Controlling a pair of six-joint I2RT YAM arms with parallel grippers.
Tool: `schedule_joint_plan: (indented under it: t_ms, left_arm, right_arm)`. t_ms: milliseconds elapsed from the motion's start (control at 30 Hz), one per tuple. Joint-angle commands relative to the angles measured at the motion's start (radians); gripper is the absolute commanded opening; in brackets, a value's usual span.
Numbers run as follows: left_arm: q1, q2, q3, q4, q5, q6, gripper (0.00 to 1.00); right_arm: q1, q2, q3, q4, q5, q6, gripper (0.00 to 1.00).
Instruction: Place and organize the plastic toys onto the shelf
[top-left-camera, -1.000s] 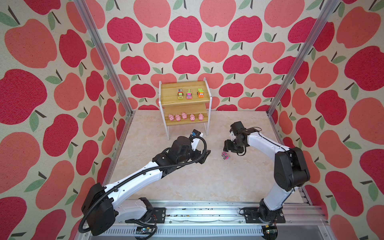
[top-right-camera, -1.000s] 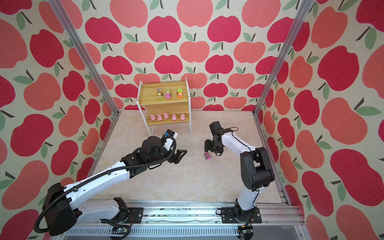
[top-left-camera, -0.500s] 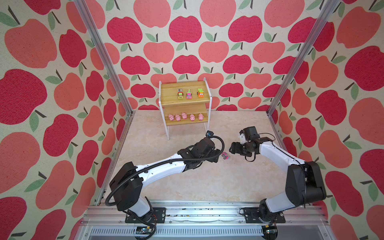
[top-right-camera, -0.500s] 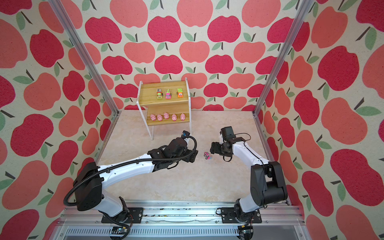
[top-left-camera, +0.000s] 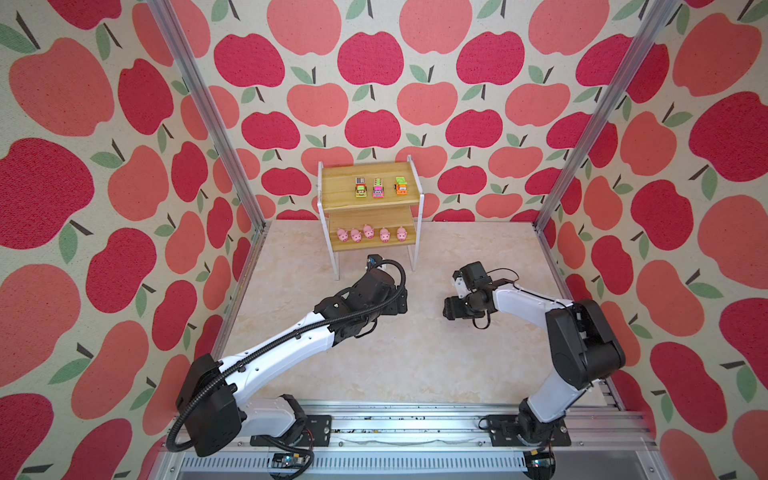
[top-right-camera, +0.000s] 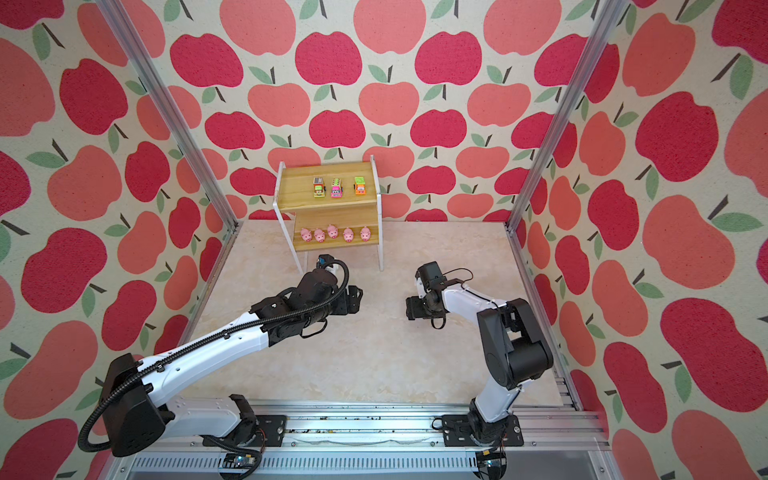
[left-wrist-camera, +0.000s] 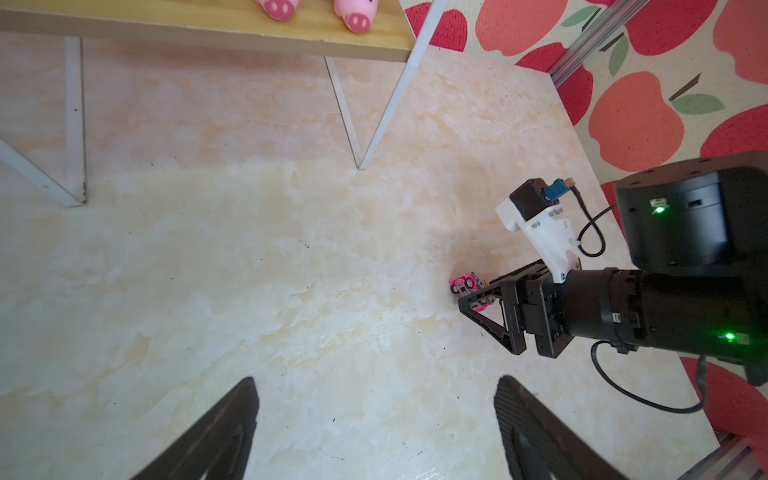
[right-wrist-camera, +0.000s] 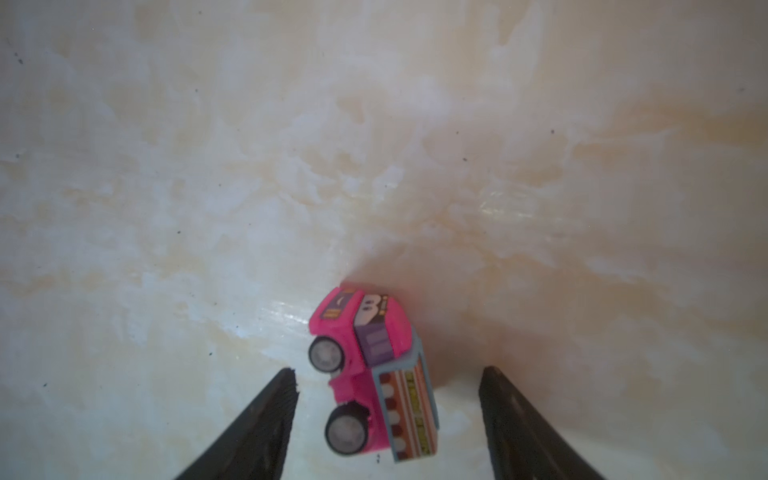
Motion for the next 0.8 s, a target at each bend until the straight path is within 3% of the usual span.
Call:
schedule_joint_plan:
  t_ms: [0,167,400,600,767]
  left_arm:
    - [0.026,-0.052,-0.027,-0.068,-0.01,0.003,0.91]
    - [0.073,-0.128,-0.057,-0.082,-0.007,0.018,0.91]
    - [0.119,-0.219,-0.067,-0.119,-0.022,0.044,0.91]
    - [0.184,-0.324,-0.048,-0.225,-0.063,0.054,0.91]
    - [0.267,-0.412,-0.054,-0.291,-0.084,0.062,0.91]
  right_arm:
    - [0.022,0.027,0.027,0.004,0.061,-0.037,0.67]
    - [0.048,0.059,0.03,0.021,0.089,-0.034,0.48]
    - [0.138,0.06,0.06,-0.027,0.231,-0.051,0.34]
    - [0.272,0.083,0.127,-0.132,0.473,-0.05,0.29]
    - [0.42,0.21,0.249,-0.301,0.774,-0.03,0.3]
